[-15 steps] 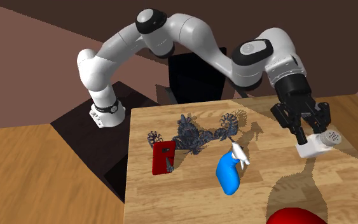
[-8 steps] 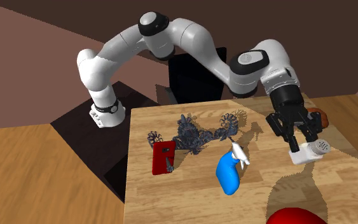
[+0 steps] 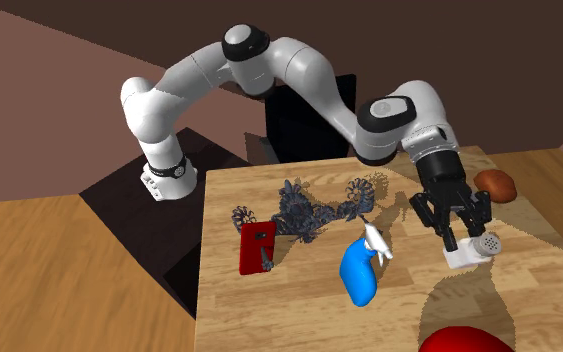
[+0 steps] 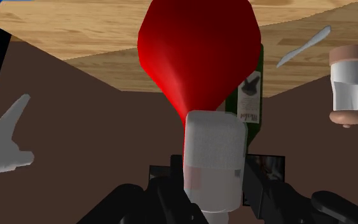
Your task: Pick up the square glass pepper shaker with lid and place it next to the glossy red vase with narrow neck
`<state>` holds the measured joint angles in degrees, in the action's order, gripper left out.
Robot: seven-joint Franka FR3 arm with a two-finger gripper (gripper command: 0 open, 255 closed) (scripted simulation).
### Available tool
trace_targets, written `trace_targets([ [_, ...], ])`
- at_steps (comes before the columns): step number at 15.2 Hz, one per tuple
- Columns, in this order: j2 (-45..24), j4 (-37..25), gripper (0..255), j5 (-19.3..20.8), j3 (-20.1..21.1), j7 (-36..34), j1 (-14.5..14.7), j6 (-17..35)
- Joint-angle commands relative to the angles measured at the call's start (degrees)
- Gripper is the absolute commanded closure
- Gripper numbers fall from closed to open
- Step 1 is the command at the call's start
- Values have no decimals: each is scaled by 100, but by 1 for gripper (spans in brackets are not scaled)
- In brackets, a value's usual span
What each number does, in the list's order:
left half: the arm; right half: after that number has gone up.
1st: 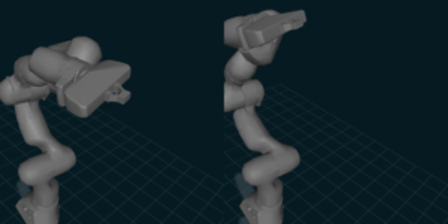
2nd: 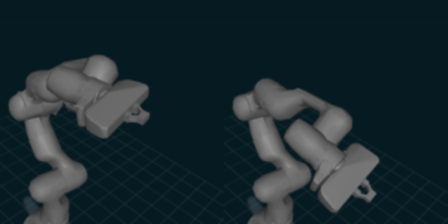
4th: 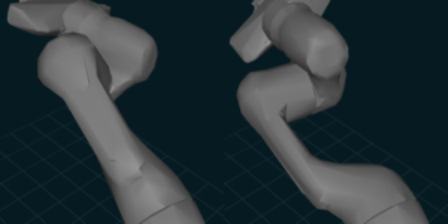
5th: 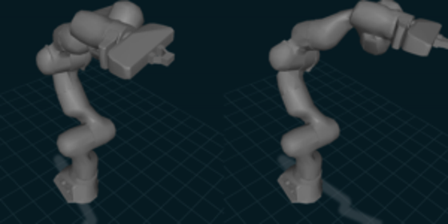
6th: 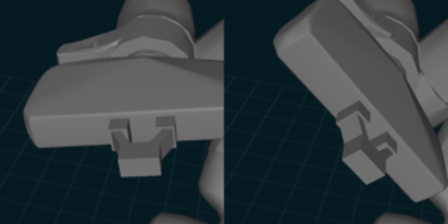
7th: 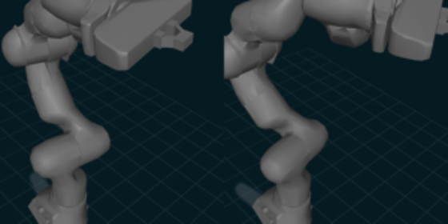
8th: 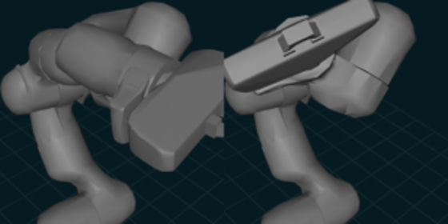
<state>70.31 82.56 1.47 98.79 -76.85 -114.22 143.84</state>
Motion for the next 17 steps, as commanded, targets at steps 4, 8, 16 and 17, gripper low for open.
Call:
trace_targets([
  [4, 212, 98, 255, -38, 84, -199, 9, 122],
  [8, 375, 155, 255, -67, 151, -349, 8, 207],
  [16, 717, 205, 255, -134, 289, -647, -17, 344],
  [17, 760, 205, 255, -142, 306, -685, -22, 358],
])
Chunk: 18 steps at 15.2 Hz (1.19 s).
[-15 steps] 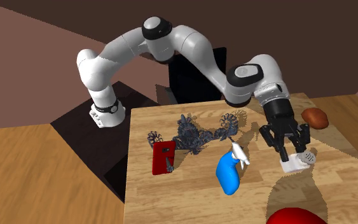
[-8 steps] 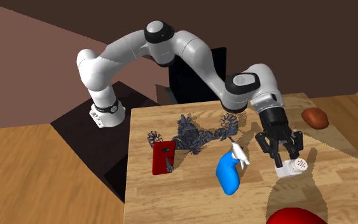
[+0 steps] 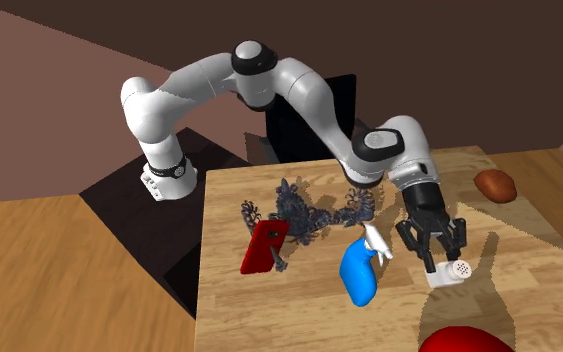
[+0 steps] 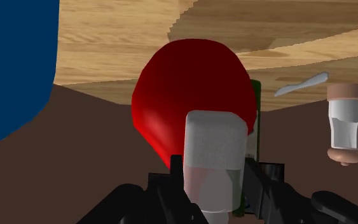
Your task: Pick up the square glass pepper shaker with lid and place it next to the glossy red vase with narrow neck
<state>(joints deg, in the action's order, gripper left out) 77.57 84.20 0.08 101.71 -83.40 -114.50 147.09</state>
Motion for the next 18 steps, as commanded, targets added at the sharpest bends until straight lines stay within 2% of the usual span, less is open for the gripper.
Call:
trace_targets([
  [1, 79, 40, 255, -12, 32, -67, 0, 47],
  [18, 803, -147, 255, -146, 296, -666, -140, 165],
])
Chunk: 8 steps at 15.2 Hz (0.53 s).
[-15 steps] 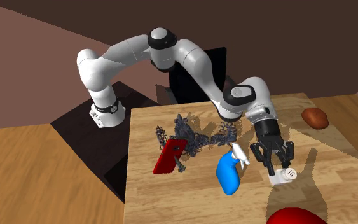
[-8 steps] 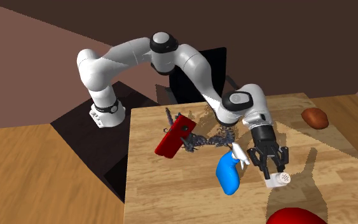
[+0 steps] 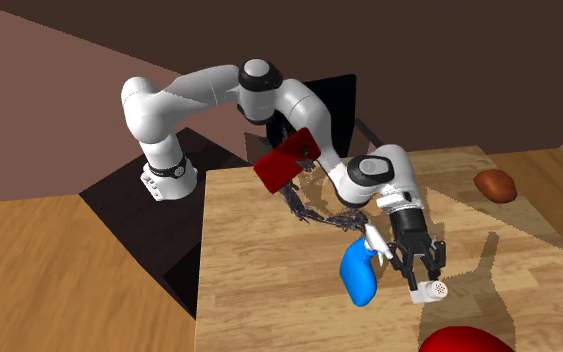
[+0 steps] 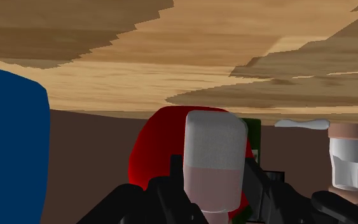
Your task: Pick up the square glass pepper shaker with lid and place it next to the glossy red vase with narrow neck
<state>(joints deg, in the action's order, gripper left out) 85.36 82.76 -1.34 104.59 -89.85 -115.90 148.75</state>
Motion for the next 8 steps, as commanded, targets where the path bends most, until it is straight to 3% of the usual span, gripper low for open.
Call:
trace_targets([
  [1, 24, -3, 255, -4, 8, -21, 0, -1],
  [7, 24, -3, 255, -4, 8, -20, 0, -1],
  [8, 24, -3, 0, -4, 8, -20, 0, -1],
])
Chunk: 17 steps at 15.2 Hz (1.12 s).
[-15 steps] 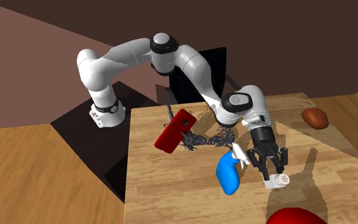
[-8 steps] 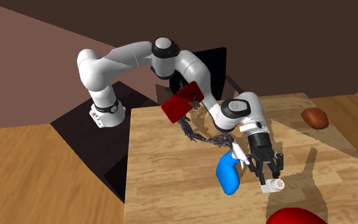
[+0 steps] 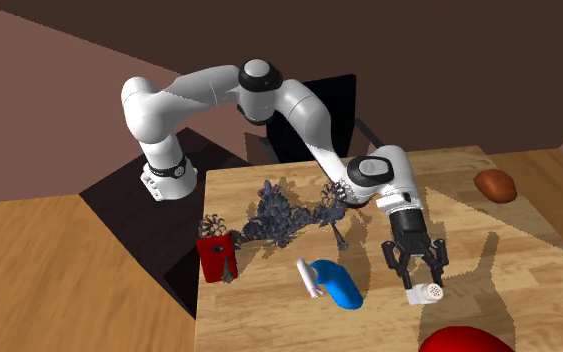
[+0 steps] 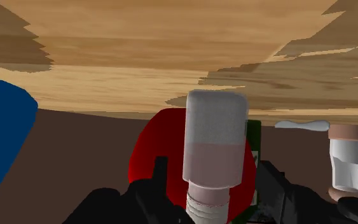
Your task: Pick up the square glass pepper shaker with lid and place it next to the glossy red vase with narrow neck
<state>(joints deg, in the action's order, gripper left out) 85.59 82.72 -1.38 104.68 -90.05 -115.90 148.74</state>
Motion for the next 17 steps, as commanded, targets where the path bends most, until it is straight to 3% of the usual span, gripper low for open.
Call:
trace_targets([
  [1, 0, 0, 0, 0, 0, 0, 0, 0],
  [5, 0, 0, 0, 0, 0, 0, 0, 0],
  [9, -191, 542, 0, 16, -67, -8, 713, -192],
  [17, -191, 542, 0, 16, -67, -8, 713, -192],
])
